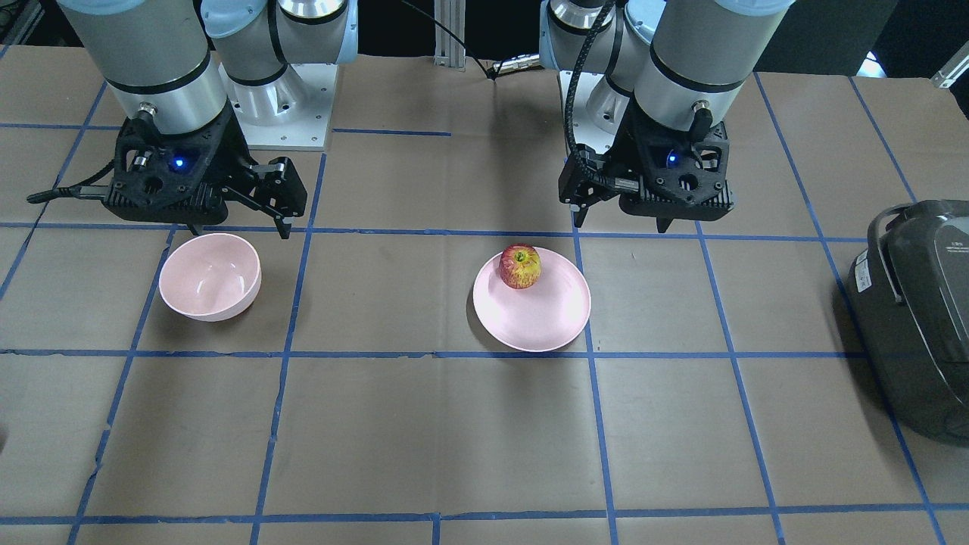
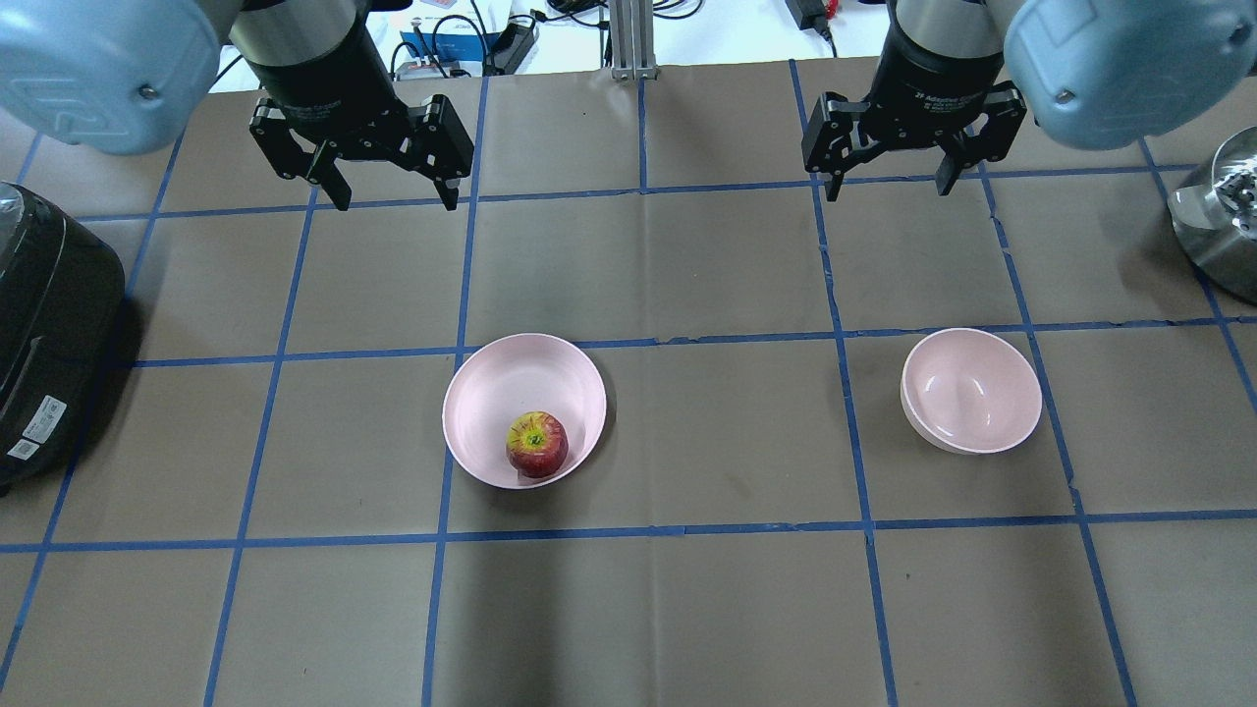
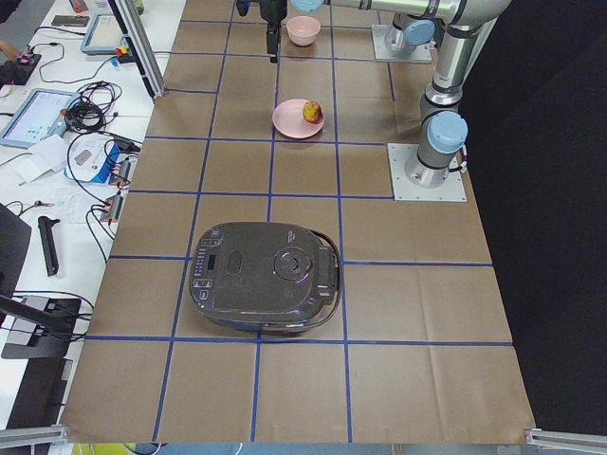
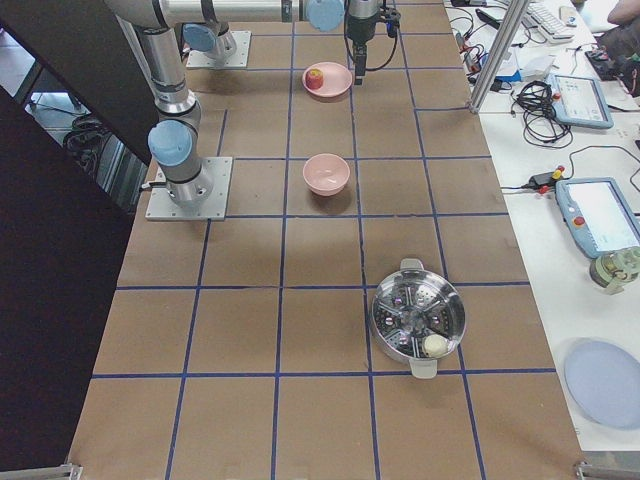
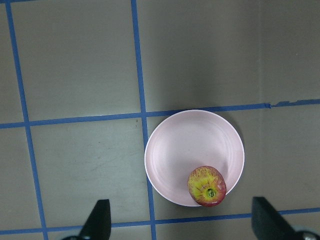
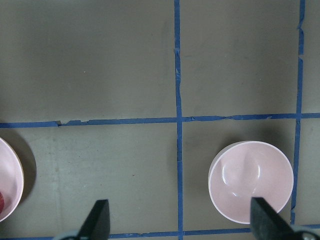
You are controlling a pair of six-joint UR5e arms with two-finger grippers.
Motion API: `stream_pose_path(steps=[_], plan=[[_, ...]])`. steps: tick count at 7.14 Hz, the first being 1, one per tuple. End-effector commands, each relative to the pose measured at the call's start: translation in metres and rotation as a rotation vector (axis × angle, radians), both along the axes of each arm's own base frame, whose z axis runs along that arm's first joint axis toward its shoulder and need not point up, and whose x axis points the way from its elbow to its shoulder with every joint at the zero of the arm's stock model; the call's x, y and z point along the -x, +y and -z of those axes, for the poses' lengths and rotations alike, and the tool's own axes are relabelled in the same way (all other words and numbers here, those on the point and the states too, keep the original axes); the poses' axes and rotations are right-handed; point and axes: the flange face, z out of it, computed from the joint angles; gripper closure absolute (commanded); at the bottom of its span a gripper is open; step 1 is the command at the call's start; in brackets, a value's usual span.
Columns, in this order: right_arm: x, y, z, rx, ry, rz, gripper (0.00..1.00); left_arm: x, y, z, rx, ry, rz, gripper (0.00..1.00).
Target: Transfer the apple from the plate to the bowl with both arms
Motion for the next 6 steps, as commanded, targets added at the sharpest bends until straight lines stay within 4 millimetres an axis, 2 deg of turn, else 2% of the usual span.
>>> stream_pose_path(steps=[1, 3, 4, 5, 6], plan=[[0.000, 0.000, 0.000, 0.000, -0.001, 0.002, 0.00, 0.001, -0.001, 0.003, -0.005, 0.000, 0.000, 0.00], [0.000, 0.001, -0.001, 0.000, -0.002, 0.008, 0.00, 0.009, 0.006, 0.014, -0.028, -0.001, 0.009, 0.00], [-0.001, 0.001, -0.001, 0.000, -0.008, 0.008, 0.00, 0.018, 0.013, 0.036, -0.069, -0.007, 0.021, 0.00], [-0.001, 0.000, 0.001, -0.003, -0.007, 0.005, 0.00, 0.042, 0.031, 0.063, -0.124, -0.018, 0.071, 0.00], [0.003, -0.002, 0.006, -0.012, 0.002, -0.002, 0.00, 0.057, 0.030, 0.100, -0.101, -0.013, 0.110, 0.00]])
